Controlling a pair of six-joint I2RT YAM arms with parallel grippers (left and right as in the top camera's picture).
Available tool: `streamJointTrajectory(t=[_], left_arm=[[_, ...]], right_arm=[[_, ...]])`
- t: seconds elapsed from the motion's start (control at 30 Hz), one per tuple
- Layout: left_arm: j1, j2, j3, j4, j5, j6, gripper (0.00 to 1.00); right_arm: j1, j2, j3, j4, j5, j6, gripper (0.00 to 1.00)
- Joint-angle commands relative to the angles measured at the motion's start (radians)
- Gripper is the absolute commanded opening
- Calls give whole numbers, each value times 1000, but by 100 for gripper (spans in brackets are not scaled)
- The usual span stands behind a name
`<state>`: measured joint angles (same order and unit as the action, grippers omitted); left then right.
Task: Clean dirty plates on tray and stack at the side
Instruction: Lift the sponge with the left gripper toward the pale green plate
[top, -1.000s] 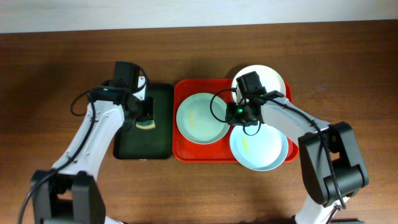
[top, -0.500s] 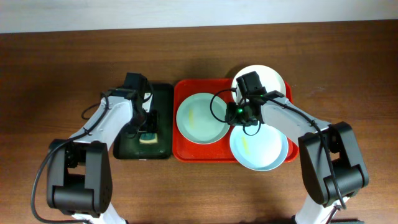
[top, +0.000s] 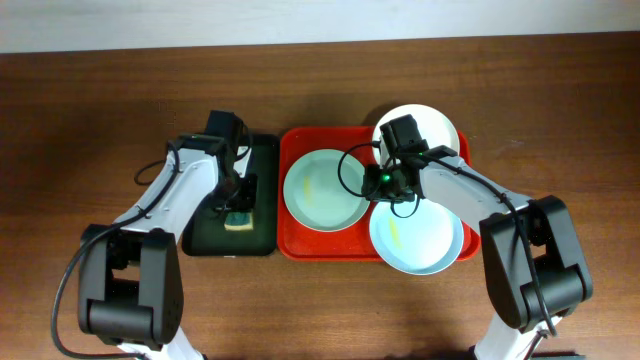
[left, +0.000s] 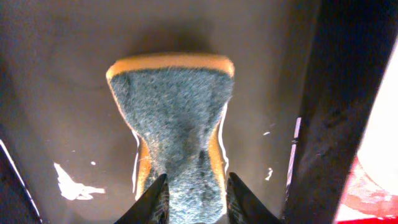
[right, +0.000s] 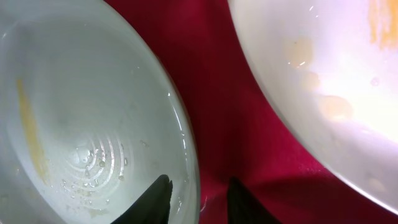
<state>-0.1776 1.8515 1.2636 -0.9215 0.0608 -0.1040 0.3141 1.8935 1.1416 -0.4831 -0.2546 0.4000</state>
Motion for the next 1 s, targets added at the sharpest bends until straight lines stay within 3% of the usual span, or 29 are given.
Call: streamJointTrajectory(t=[0.0,0.63,0.87,0.97], left_arm=[[1,2,-21,16,-13,8,31],[1,2,-97,125,-59,0,33],[1,2,-99,129,-58,0,26],[1,2,-106,133,-57,0,26]], right_arm=[[6,-6,-1,1,5,1,31],[6,-6,-1,0,5,1,31],[6,-6,-1,0,5,1,31],[6,-6,-1,0,5,2,40]])
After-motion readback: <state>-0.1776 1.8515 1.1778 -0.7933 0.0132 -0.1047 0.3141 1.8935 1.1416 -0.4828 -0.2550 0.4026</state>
